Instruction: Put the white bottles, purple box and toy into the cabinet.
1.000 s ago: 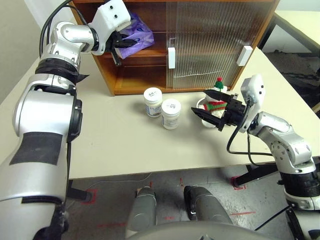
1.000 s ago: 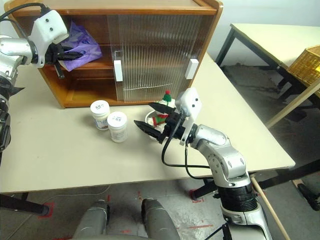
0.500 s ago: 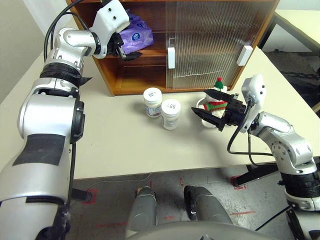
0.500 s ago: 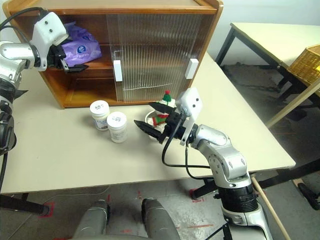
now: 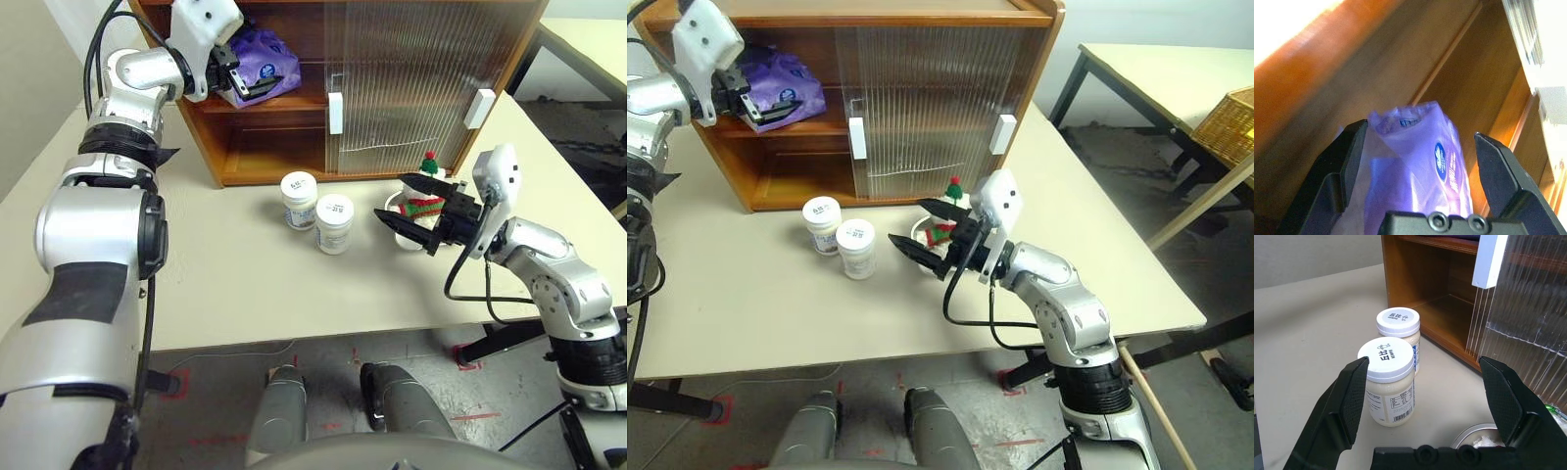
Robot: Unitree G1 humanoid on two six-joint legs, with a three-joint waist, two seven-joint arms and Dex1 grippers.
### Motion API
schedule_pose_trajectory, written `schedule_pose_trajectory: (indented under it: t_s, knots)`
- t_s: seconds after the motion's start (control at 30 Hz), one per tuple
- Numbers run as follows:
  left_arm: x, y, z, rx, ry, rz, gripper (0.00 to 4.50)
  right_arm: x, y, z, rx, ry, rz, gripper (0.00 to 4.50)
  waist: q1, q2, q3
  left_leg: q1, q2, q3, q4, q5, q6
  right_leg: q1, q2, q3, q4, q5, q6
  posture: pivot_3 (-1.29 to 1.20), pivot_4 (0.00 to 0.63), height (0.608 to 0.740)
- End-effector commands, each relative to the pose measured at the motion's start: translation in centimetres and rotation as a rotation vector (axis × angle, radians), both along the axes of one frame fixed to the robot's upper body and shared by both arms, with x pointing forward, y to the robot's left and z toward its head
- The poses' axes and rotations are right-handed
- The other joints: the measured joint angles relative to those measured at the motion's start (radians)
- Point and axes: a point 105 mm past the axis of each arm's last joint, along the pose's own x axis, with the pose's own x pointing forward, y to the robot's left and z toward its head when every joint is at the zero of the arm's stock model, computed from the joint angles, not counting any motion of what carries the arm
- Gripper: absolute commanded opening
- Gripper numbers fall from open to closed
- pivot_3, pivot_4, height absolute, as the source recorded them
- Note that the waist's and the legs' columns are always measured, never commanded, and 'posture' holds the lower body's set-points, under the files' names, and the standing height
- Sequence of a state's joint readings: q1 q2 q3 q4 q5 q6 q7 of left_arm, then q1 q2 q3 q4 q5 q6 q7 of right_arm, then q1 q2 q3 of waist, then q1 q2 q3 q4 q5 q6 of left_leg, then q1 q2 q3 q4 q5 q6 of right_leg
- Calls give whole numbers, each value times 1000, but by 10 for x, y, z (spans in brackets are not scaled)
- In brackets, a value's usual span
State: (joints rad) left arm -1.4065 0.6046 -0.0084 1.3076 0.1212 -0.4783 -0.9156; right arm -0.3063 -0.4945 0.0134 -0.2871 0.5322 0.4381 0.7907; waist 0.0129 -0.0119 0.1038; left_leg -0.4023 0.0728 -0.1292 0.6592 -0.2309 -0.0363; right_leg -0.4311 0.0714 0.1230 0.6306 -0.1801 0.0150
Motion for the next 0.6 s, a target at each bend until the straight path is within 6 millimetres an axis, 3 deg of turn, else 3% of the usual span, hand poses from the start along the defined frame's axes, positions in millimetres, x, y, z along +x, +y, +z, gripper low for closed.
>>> schedule_pose_trajectory:
  t_s: [0.03, 0.13, 0.3, 0.4, 0.6]
  knots:
    - [-11, -8, 9, -172, 27, -150, 4490, 0, 1, -1, -6, 1, 10, 4500, -1, 0, 0, 0, 0, -1, 0, 0, 0, 0, 0, 1, 0, 0, 0, 18, 93, 740]
    - [-22, -13, 10, -242, 44, -284, 4490, 0, 0, -2, -8, 3, 13, 4500, 3, 0, -1, 0, 0, -1, 0, 0, 0, 1, -1, 1, 1, 0, 0, 18, 93, 740]
    - [-30, -7, 1, -296, 99, -344, 4490, 1, 0, -3, -10, 6, 22, 4500, 5, 1, -1, 1, 1, -1, 2, 0, 0, 1, 0, 0, 2, 0, -1, 39, 93, 740]
    - [-33, -2, -4, -357, 124, -342, 3836, 1, 1, -3, -10, 6, 26, 4500, 5, 1, -1, 2, 1, 0, 3, 1, 1, 2, 0, 0, 3, 1, -1, 43, 96, 740]
    - [-42, 0, -39, -426, 183, -282, 1770, 1, 2, -2, -11, 6, 33, 4500, 9, 1, -2, 4, 1, 0, 4, 2, 2, 5, 0, -1, 3, 2, -1, 52, 103, 740]
